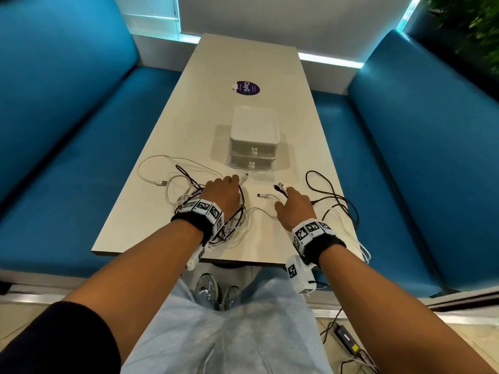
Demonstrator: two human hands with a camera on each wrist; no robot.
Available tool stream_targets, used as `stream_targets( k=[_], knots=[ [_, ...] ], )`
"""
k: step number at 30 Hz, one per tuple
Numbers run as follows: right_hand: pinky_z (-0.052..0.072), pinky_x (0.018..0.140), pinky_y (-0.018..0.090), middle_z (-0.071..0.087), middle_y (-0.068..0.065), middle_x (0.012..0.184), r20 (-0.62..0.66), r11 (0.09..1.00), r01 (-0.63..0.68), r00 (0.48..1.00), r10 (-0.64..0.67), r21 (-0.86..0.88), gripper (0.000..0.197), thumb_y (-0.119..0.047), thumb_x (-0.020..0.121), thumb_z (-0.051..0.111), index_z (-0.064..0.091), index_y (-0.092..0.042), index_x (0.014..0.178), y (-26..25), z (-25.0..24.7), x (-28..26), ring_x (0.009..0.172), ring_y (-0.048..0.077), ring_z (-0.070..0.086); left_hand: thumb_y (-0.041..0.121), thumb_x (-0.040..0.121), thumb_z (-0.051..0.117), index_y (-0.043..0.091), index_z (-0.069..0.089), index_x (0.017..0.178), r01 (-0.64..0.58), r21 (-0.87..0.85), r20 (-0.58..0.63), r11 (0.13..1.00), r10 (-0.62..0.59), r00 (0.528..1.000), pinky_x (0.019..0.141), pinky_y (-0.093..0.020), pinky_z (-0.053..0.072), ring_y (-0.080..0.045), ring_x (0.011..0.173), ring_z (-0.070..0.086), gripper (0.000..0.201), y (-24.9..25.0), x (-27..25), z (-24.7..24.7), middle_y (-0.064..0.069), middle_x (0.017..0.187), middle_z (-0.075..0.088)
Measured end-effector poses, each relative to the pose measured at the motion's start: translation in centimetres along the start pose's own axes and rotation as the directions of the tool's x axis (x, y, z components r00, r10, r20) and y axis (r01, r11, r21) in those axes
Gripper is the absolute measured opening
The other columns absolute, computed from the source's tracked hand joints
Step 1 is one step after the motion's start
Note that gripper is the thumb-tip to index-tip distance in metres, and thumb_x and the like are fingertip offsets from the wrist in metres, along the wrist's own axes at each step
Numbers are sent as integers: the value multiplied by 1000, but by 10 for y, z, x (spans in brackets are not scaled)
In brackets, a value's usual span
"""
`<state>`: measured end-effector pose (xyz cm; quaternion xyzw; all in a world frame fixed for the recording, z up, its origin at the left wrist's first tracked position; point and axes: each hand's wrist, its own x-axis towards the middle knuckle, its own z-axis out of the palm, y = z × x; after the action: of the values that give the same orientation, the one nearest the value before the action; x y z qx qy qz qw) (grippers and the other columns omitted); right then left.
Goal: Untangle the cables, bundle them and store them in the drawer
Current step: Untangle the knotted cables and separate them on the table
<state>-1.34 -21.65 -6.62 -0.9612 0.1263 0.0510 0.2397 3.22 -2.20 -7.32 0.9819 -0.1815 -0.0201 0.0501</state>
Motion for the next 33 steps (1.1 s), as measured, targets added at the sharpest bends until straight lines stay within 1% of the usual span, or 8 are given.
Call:
stream_targets(
  k=[4,8,12,19,23,27,30,33],
  knots=[
    [44,82,32,61,14,121,-1,1000,6,1000,-6,-24,37,-32,94,55,54,-14,126,4,-2,2,111,31,57,27,98,41,9,45,128,16,63,48,998,-19,999,95,-44,36,-34,112,52,36,1,3,4,-11,123,58],
    [45,82,31,64,11,116,-1,1000,17,1000,-17,-24,28,-32,94,55,60,-15,115,5,-1,3,105,29,59,31,104,35,11,53,117,15,83,34,996,-18,999,91,-42,37,-33,109,56,30,2,8,5,-10,118,60],
    [49,83,34,65,9,112,-1,999,33,999,-33,-10,23,-31,93,56,61,-17,110,3,1,1,102,29,60,37,102,42,12,58,109,28,70,33,997,-30,999,82,-39,36,-33,104,60,30,0,12,3,-10,111,65],
    [45,74,33,66,11,108,16,997,59,998,-58,-53,24,-32,95,52,61,-15,110,4,3,-1,99,31,60,25,98,53,4,53,114,135,-49,56,990,-132,990,81,-41,44,-39,101,59,26,4,11,0,-17,116,53],
    [40,73,30,66,13,109,15,996,81,997,-80,-28,26,-31,96,49,60,-12,112,4,2,-3,101,32,60,8,92,52,4,56,107,97,-40,74,995,-93,993,74,-39,41,-38,92,58,16,1,9,-3,-16,114,46],
    [39,73,34,65,20,106,-53,992,91,995,-87,82,30,-25,101,39,56,-4,113,-2,-5,-7,101,38,58,9,94,49,12,50,109,-8,-76,4,997,9,1000,70,-37,33,-32,72,49,16,8,4,-2,-11,110,45],
    [36,72,33,66,17,100,-74,971,74,995,-59,226,34,-34,101,40,59,-6,105,-13,-12,-8,96,34,56,20,102,41,18,48,108,-108,-149,-104,983,94,990,77,-39,33,-33,82,55,9,15,3,-1,-5,102,54],
    [37,74,29,65,2,90,-89,924,83,995,-54,373,33,-45,96,48,62,-16,99,-26,-17,-9,86,21,54,26,102,43,21,50,105,-193,-120,-182,974,170,968,83,-43,34,-30,95,52,9,25,3,-6,-1,99,62]
  ],
)
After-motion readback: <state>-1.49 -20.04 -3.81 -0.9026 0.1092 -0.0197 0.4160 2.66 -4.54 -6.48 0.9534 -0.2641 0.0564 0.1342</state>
